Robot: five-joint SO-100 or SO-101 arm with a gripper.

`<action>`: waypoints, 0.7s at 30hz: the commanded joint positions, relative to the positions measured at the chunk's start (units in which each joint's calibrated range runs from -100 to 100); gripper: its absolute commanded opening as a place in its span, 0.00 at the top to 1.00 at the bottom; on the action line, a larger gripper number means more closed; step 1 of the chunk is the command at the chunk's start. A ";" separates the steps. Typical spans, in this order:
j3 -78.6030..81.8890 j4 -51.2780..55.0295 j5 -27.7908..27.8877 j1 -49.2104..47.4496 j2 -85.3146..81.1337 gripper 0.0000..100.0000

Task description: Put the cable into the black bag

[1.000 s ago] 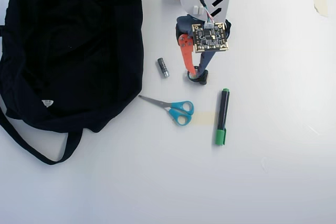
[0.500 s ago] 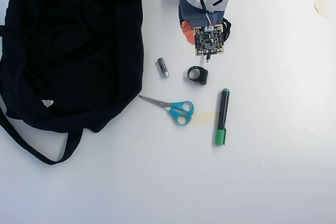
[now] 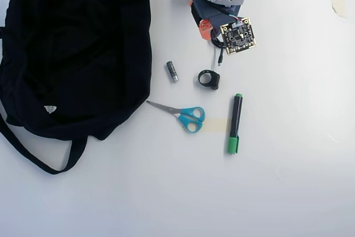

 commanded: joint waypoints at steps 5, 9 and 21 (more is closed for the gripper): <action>-1.61 0.07 -0.23 -0.66 -2.11 0.98; -1.52 0.07 -0.23 -0.66 -2.11 0.98; 3.96 0.42 -3.17 -5.97 -2.11 0.73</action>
